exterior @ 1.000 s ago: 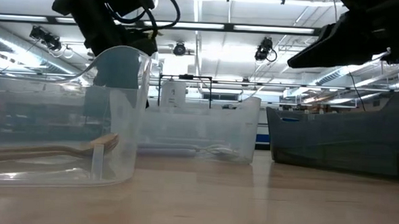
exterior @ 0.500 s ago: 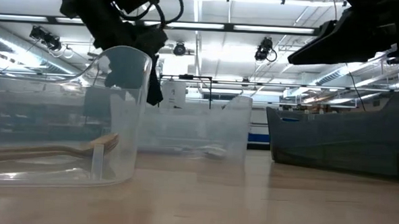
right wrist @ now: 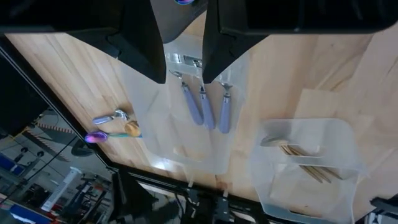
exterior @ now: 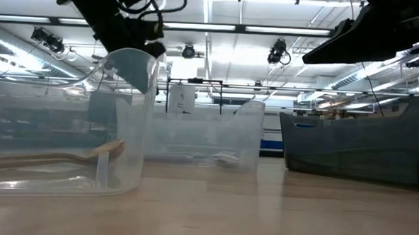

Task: Sort silverware by color (type)
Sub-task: Put the gold spoon into the bottom transparent bin

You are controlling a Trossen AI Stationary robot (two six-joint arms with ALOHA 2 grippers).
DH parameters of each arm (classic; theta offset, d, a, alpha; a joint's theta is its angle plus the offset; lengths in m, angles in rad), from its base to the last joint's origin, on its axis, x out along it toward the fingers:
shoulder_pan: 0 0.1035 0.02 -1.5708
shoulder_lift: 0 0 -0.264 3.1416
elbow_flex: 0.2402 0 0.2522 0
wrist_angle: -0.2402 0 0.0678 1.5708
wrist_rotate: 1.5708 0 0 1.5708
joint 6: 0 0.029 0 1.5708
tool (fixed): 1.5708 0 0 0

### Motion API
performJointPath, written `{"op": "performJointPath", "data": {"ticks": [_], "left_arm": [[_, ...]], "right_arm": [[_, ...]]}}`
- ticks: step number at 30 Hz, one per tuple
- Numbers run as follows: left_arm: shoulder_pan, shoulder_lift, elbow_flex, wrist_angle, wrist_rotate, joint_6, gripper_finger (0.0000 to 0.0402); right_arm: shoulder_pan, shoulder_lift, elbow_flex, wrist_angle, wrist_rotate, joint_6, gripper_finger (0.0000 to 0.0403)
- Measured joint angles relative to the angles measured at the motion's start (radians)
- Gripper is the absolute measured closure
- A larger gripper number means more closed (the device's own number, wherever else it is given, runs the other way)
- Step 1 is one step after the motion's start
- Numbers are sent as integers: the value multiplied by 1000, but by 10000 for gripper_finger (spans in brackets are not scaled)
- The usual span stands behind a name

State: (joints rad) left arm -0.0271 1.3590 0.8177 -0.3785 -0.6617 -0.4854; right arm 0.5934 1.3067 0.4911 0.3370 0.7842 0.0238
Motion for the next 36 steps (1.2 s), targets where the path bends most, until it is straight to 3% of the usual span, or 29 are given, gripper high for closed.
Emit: {"op": "performJointPath", "data": {"ticks": [3, 9, 23, 27, 31, 36], "left_arm": [[44, 8, 0, -71, -5, -36, 285], [109, 40, -2, -68, 170, -62, 285], [74, 163, -1, 52, 381, -22, 285], [62, 164, -1, 44, 357, 47, 285], [88, 164, -1, 31, 335, 230, 285], [170, 164, -1, 31, 430, 471, 285]], "right_arm": [[0, 0, 0, 0, 0, 1, 288], [0, 0, 0, 0, -46, -10, 288], [0, 0, 0, 8, -75, -17, 288], [0, 0, 0, 11, -78, -17, 289], [0, 0, 0, 18, -79, -17, 289], [0, 0, 0, 23, -99, -17, 289]]}}
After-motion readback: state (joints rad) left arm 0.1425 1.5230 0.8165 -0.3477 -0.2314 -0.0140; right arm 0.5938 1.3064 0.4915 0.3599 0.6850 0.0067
